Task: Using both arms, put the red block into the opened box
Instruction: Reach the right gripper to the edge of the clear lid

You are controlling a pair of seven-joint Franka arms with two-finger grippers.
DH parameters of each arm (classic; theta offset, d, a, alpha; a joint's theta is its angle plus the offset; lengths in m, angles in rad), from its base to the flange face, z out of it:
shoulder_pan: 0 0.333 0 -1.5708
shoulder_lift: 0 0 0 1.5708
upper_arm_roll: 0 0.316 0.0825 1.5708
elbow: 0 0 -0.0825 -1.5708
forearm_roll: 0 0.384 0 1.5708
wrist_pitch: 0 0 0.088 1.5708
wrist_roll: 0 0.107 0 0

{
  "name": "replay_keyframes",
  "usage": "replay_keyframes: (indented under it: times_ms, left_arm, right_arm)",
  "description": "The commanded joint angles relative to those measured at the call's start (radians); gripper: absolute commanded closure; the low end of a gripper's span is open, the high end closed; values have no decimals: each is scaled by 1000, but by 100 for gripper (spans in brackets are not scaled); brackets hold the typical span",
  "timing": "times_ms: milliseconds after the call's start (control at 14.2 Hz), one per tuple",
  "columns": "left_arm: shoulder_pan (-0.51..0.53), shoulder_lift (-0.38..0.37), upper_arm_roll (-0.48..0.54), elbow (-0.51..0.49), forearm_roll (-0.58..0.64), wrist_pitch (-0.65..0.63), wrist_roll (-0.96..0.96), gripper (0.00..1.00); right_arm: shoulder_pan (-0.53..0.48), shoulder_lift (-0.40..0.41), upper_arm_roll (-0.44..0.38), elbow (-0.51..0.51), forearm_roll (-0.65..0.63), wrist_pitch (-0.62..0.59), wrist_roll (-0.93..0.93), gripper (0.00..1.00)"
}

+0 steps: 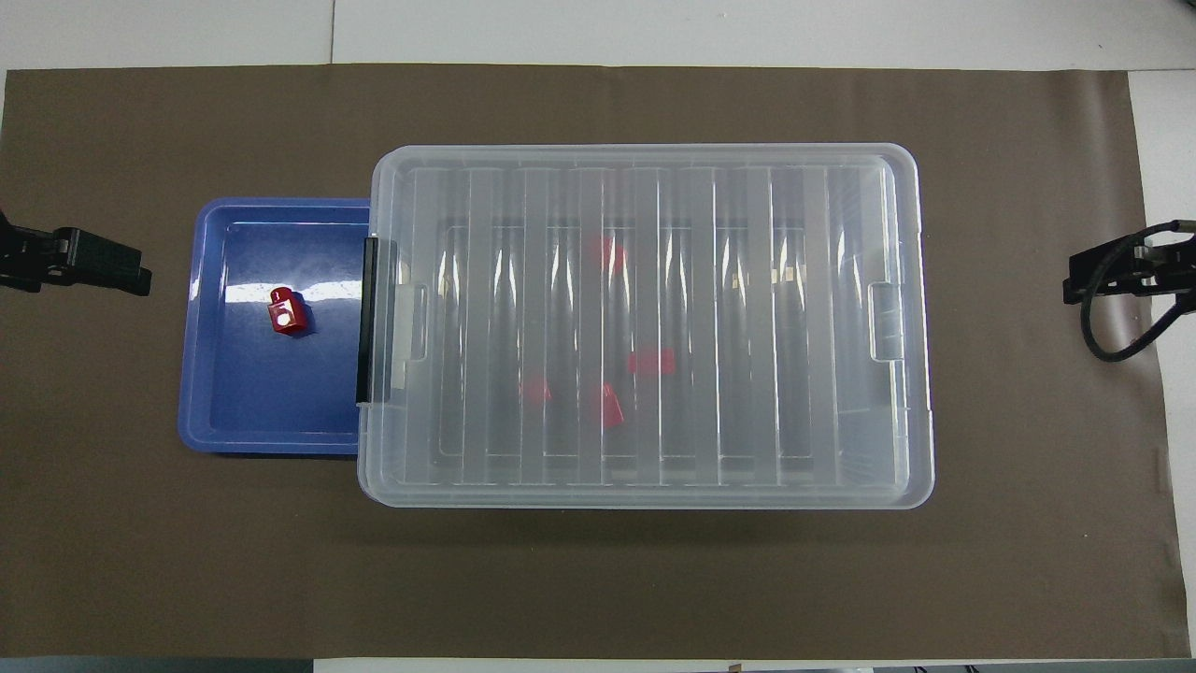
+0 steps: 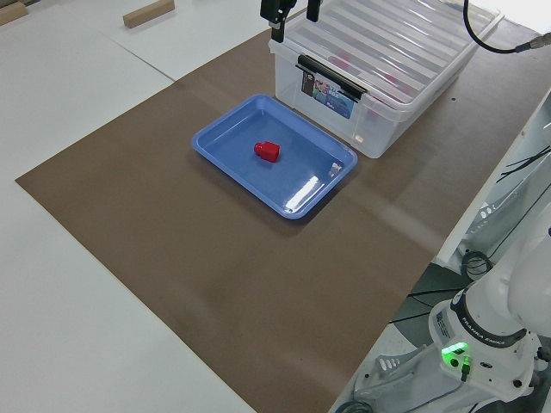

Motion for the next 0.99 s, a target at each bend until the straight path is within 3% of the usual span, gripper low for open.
replay_keyframes:
  times_ms: [0, 494, 917]
  left_arm:
    - [12, -16, -1, -20, -24, 2, 23, 0]
    - [9, -50, -1, -65, -24, 22, 18, 0]
    - [3, -51, -9, -65, -22, 11, 17, 0]
  right_arm:
    - [-13, -7, 10, -2, 10, -4, -23, 0]
    - [-13, -7, 14, -8, 10, 10, -18, 0]
    - [-15, -6, 91, -63, 46, 108, 57, 0]
